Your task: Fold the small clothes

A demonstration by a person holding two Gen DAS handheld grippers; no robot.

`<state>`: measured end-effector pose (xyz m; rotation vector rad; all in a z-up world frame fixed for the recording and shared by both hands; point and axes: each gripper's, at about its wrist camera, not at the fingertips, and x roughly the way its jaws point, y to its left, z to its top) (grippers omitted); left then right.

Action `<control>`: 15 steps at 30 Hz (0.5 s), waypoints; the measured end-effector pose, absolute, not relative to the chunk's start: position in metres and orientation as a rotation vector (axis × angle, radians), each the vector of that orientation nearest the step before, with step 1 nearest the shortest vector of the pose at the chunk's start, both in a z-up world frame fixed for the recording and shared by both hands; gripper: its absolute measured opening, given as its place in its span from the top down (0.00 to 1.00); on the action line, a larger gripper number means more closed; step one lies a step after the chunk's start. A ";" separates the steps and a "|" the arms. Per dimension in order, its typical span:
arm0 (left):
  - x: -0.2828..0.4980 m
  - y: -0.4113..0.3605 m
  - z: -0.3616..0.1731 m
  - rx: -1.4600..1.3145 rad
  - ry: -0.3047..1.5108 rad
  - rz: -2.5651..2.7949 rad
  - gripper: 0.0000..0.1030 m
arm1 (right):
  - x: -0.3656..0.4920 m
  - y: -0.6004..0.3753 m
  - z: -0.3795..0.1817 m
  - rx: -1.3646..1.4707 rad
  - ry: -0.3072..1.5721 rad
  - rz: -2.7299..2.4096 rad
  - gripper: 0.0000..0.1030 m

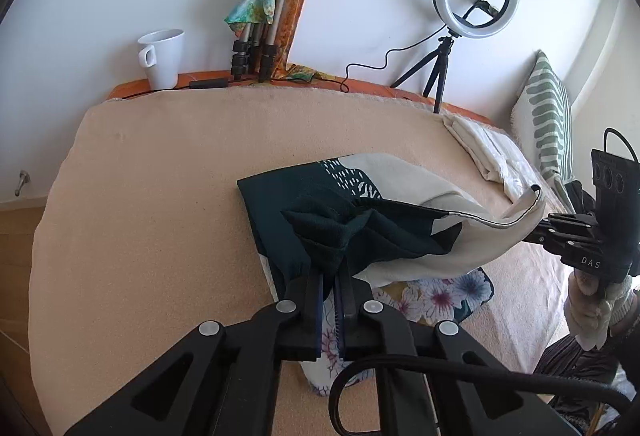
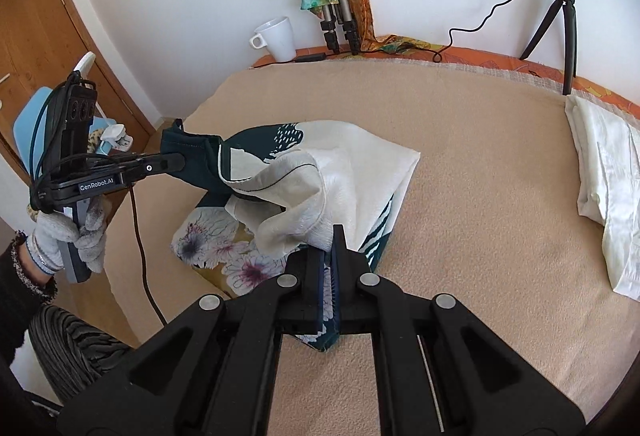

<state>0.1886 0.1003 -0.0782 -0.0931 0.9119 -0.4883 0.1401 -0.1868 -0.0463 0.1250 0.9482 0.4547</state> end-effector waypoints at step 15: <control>0.117 0.141 -0.092 -0.030 0.981 -0.437 0.76 | 0.080 -0.193 -0.064 -0.106 0.984 0.417 0.90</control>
